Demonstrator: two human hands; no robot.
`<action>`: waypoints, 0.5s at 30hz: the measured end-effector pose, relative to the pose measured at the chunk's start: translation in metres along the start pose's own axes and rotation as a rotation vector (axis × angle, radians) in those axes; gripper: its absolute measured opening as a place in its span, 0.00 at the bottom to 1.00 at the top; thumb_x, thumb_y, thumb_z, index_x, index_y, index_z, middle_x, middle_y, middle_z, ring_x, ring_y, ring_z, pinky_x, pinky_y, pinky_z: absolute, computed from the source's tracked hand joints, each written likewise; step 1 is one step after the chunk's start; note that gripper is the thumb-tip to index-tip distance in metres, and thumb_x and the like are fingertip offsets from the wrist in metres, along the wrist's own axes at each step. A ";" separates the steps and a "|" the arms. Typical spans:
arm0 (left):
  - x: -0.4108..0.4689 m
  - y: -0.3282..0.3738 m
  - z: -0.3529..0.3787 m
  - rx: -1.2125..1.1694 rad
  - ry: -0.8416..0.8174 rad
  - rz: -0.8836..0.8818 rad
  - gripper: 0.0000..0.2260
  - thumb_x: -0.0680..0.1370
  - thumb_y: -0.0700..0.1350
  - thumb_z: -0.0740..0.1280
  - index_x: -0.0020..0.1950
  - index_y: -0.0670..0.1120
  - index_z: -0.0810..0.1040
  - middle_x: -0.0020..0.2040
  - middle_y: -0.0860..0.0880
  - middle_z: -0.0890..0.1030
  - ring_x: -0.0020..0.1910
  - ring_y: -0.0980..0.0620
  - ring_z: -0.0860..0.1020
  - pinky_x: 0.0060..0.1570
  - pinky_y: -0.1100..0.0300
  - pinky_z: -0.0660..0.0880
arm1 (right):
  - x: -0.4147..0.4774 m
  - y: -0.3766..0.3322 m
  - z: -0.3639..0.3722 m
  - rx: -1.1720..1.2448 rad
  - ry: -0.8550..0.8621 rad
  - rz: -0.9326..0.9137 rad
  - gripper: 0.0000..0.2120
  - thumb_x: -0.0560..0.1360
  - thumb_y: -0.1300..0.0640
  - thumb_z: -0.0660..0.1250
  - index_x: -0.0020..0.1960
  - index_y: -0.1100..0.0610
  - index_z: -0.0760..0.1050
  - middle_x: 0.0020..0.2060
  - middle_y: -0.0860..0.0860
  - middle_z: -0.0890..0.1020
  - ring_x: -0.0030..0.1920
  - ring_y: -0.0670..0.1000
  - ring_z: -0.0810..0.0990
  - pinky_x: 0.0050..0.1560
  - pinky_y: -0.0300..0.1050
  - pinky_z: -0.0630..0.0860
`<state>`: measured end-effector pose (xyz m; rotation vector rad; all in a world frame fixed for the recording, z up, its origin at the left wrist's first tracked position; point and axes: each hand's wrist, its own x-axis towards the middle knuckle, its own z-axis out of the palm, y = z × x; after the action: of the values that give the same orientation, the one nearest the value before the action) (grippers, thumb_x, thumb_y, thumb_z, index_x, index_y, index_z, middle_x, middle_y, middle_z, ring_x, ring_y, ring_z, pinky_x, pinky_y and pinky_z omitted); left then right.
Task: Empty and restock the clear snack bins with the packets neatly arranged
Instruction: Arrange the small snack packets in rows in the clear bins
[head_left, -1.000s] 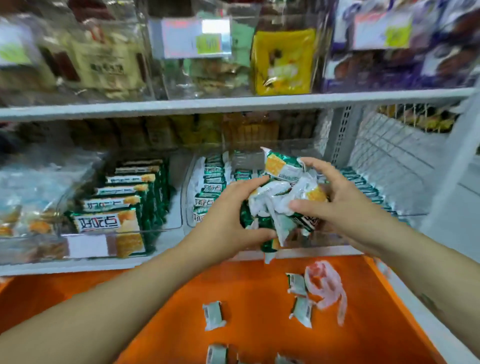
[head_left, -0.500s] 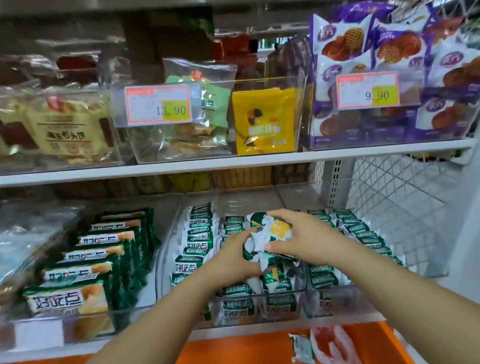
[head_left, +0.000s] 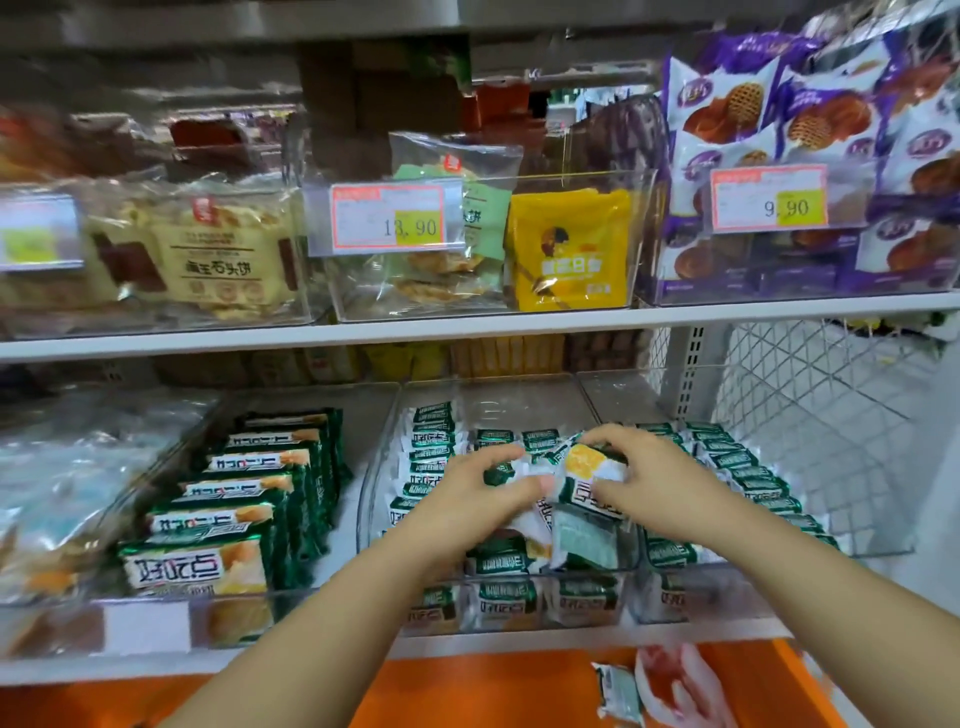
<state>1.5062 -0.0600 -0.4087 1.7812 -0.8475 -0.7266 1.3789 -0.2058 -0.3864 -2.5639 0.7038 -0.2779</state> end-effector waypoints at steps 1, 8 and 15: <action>-0.005 0.003 0.000 -0.197 -0.028 -0.067 0.16 0.75 0.46 0.69 0.63 0.53 0.74 0.57 0.46 0.77 0.50 0.53 0.79 0.50 0.60 0.78 | -0.005 0.000 -0.003 0.054 0.001 -0.003 0.21 0.76 0.56 0.67 0.67 0.47 0.68 0.58 0.48 0.74 0.42 0.51 0.78 0.43 0.42 0.74; -0.058 0.002 -0.017 -0.279 -0.020 0.006 0.18 0.79 0.32 0.62 0.60 0.53 0.76 0.44 0.46 0.74 0.42 0.49 0.80 0.50 0.61 0.80 | -0.046 -0.014 -0.010 0.444 -0.027 0.056 0.27 0.74 0.57 0.70 0.68 0.41 0.66 0.56 0.52 0.71 0.52 0.53 0.77 0.45 0.45 0.72; -0.121 -0.014 -0.017 0.198 0.191 0.267 0.17 0.76 0.37 0.69 0.55 0.58 0.74 0.56 0.55 0.74 0.40 0.61 0.77 0.43 0.73 0.74 | -0.094 -0.028 0.018 0.802 -0.087 0.111 0.17 0.71 0.65 0.71 0.55 0.51 0.74 0.46 0.61 0.75 0.42 0.55 0.73 0.45 0.52 0.68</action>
<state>1.4531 0.0510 -0.4050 1.8298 -1.0295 -0.3021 1.3169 -0.1281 -0.3951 -1.7584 0.5496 -0.3274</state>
